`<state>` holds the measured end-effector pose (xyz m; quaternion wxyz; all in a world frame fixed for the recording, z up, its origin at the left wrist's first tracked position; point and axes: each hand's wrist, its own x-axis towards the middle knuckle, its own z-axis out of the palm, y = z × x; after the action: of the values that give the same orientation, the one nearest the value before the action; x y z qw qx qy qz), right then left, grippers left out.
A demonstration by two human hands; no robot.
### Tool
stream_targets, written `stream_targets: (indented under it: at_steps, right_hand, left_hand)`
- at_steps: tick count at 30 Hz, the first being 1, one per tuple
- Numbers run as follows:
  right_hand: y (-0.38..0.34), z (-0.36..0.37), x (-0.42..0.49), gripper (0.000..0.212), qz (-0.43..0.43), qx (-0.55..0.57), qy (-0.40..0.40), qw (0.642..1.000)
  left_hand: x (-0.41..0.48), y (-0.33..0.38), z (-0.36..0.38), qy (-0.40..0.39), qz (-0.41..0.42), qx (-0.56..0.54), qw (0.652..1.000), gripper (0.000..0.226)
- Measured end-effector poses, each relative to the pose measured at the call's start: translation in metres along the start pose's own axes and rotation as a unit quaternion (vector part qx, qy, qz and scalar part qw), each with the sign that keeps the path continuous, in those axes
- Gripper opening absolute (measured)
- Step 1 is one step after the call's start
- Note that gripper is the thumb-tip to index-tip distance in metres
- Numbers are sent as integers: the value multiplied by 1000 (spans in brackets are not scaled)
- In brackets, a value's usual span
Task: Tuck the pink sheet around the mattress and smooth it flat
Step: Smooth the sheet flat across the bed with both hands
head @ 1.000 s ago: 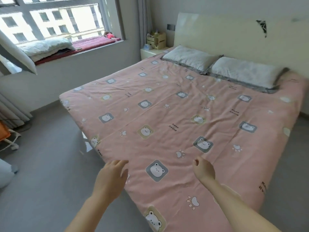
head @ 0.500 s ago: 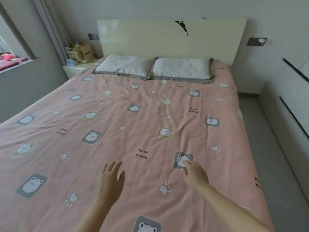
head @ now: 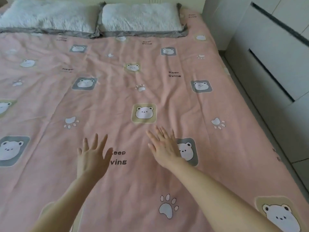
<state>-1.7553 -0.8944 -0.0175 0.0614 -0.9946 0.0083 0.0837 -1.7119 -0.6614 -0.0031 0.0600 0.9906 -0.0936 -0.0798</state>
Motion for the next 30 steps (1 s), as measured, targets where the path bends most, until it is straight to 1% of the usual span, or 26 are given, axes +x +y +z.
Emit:
stream_targets:
  at_steps: [2, 4, 6, 7, 9, 11, 13, 15, 17, 18, 19, 20, 21, 22, 23, 24, 25, 26, 27, 28, 30]
  right_hand:
    - [-1, 19, 29, 68, -45, -30, 23, 998]
    - [8, 39, 52, 62, -92, -45, 17, 995]
    - [35, 52, 70, 58, -109, -44, 27, 993]
    - [59, 54, 75, 57, -89, -43, 43, 994]
    - [130, 60, 73, 57, 7, -52, 76, 996]
    - [218, 63, 45, 60, 121, -77, 90, 986]
    - [281, 56, 7, 62, 214, -73, 73, 971]
    - [296, 47, -7, 60, 272, -65, 54, 959]
    - [282, 37, 18, 60, 314, -52, 73, 945]
    - [273, 29, 40, 60, 315, -34, 106, 942]
    - [264, 19, 65, 60, 293, -14, 141, 946]
    - [256, 11, 91, 61, 251, -1, 161, 955]
    - [249, 3, 117, 63, 197, 2, 153, 968]
    - [242, -1, 140, 67, 139, -2, 138, 981]
    - [239, -3, 160, 70, 86, -9, 114, 990]
    - [242, 0, 174, 71, 43, -26, 87, 995]
    - [251, 5, 183, 67, 18, -56, 66, 996]
    - [268, 11, 186, 61, 24, -84, 58, 995]
    - [291, 16, 184, 58, 57, -101, 61, 991]
    - [317, 20, 178, 57, 106, -107, 69, 986]
    - [366, 24, 160, 58, 206, -104, 81, 970]
  left_hand:
    - [36, 4, 19, -3, -1, 21, 1000, 58]
    - [62, 13, 42, -23, -16, 41, 999, 57]
    - [78, 32, 65, -43, -43, 30, 998, 56]
    - [81, 46, 75, -43, -60, 21, 997, 58]
    - [87, 83, 93, -23, -63, 19, 998, 64]
    - [89, 130, 105, -14, -4, 21, 1000, 70]
    - [83, 181, 115, -21, 68, 27, 997, 69]
    - [77, 229, 119, -47, 109, 12, 993, 63]
    - [81, 266, 122, -69, 146, -4, 987, 58]
    - [88, 278, 119, -64, 176, -16, 982, 56]
    - [101, 286, 116, -44, 208, -36, 976, 56]
    - [118, 291, 110, -11, 221, -78, 972, 56]
    - [140, 294, 102, 32, 198, -136, 970, 57]
    - [164, 295, 92, 67, 143, -180, 971, 57]
    - [191, 293, 85, 108, 80, -181, 974, 56]
    - [218, 287, 79, 116, 19, -135, 984, 54]
    - [242, 281, 76, 86, -26, -83, 992, 54]
    - [259, 278, 75, 33, -50, -33, 998, 56]
    - [269, 278, 78, -13, -55, 3, 998, 57]
    - [273, 284, 86, -44, -41, 23, 998, 59]
    - [270, 316, 107, -46, 34, 34, 998, 59]
